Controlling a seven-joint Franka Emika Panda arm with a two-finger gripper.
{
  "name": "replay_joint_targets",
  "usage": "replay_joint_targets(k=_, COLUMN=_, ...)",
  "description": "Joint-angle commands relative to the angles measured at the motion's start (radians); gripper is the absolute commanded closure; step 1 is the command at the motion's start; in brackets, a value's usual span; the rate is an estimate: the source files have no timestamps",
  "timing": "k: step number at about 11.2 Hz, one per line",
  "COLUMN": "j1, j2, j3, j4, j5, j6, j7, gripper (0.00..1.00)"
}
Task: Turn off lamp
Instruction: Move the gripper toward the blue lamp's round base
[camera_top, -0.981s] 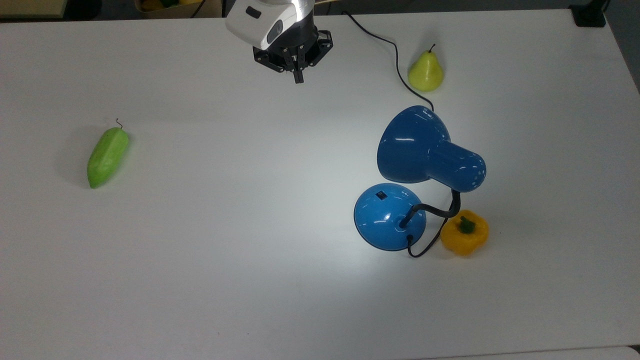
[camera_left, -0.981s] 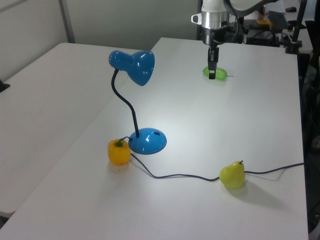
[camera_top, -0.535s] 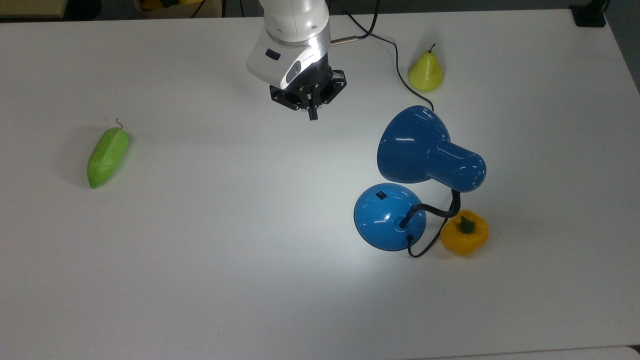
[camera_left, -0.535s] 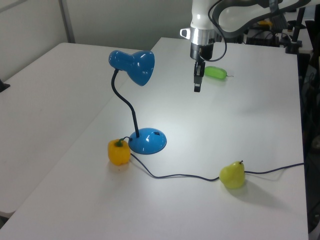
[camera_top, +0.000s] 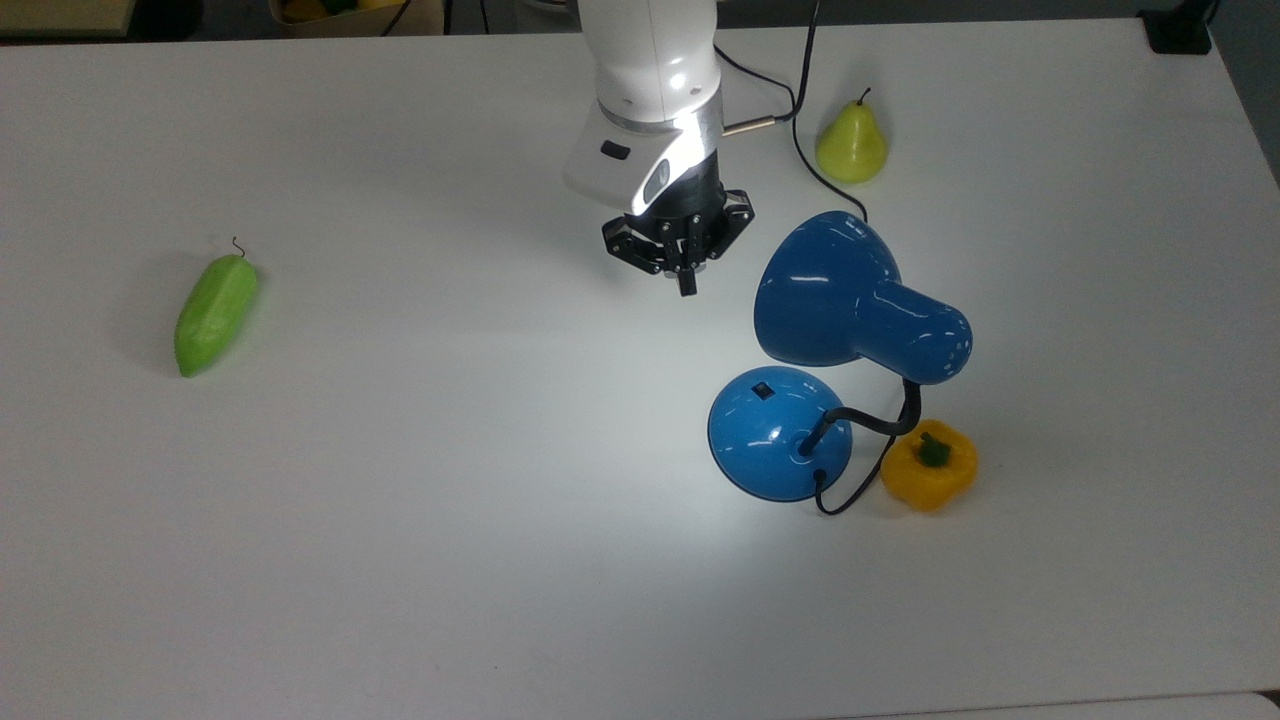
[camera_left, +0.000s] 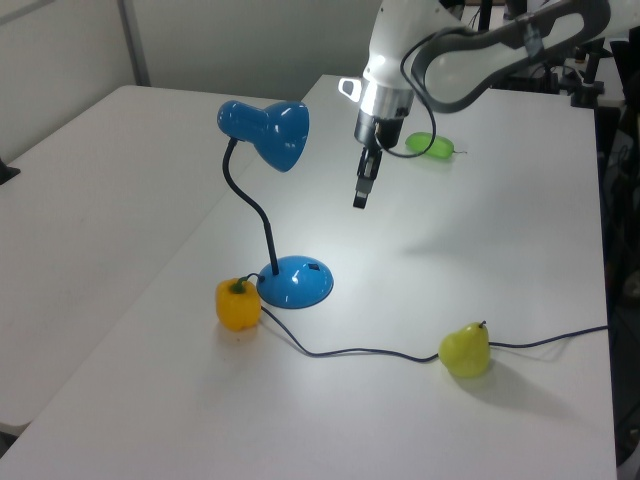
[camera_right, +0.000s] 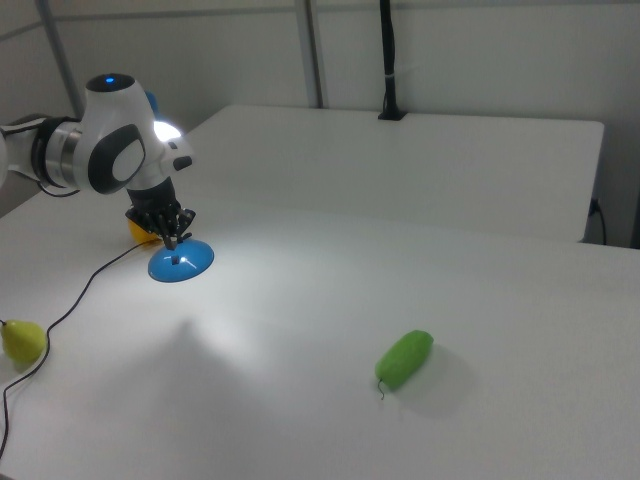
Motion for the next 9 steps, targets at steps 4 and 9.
replay_joint_targets(k=4, j1=0.043, j2=0.097, j3=0.008, j4=0.002, j5=0.001, j6=0.180, j7=-0.049, gripper=1.00)
replay_joint_targets(k=9, j1=0.041, j2=0.144, j3=0.018, j4=0.003, j5=-0.011, j6=0.260, j7=-0.179, gripper=1.00)
